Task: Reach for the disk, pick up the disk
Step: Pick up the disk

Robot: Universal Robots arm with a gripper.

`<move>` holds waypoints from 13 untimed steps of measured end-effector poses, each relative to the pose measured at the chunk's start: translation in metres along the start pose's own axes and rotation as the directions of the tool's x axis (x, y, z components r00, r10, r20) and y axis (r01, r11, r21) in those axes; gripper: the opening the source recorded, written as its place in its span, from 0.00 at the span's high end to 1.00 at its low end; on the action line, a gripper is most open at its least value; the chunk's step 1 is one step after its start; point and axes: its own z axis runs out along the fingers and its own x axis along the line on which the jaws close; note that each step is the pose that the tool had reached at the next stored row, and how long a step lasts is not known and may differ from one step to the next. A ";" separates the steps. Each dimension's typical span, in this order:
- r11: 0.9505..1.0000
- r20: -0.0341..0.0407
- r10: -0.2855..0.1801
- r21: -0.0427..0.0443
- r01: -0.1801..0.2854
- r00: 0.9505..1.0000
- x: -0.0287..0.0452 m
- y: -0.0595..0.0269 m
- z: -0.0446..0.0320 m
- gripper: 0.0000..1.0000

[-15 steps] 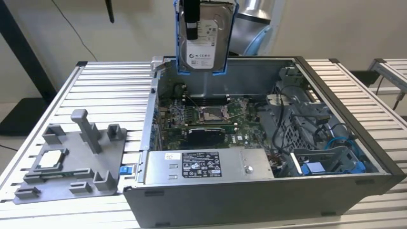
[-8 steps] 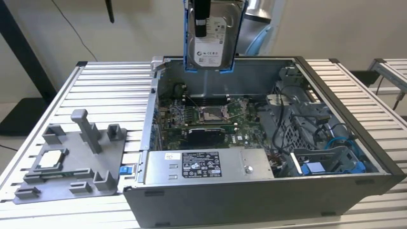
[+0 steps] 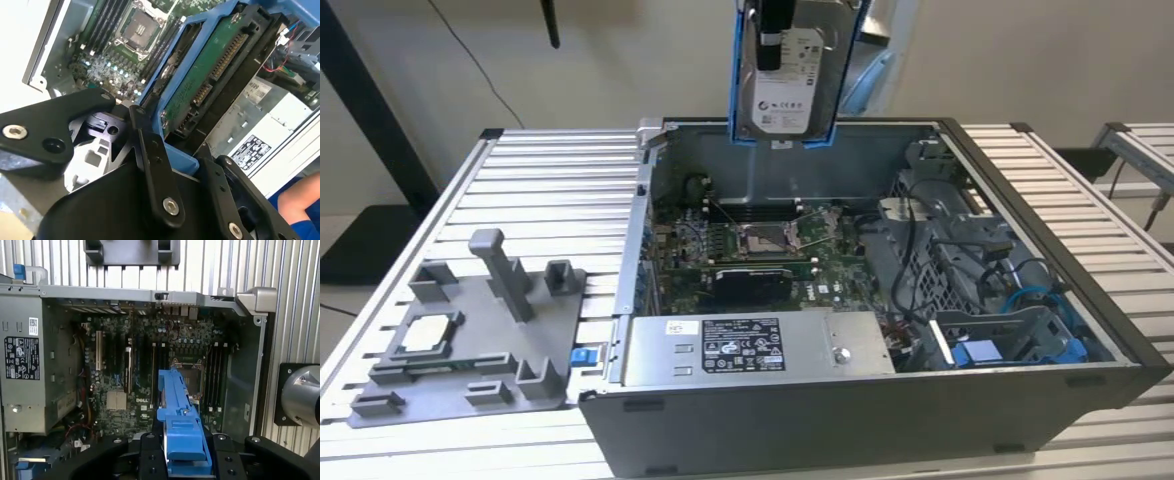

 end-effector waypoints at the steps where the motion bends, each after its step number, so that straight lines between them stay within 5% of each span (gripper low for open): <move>1: 1.000 0.000 0.000 -0.001 0.000 1.000 0.0000 -0.0034 -0.0004 1.00; 13: 1.000 0.000 0.001 -0.014 -0.001 1.000 0.0013 -0.0563 -0.0007 1.00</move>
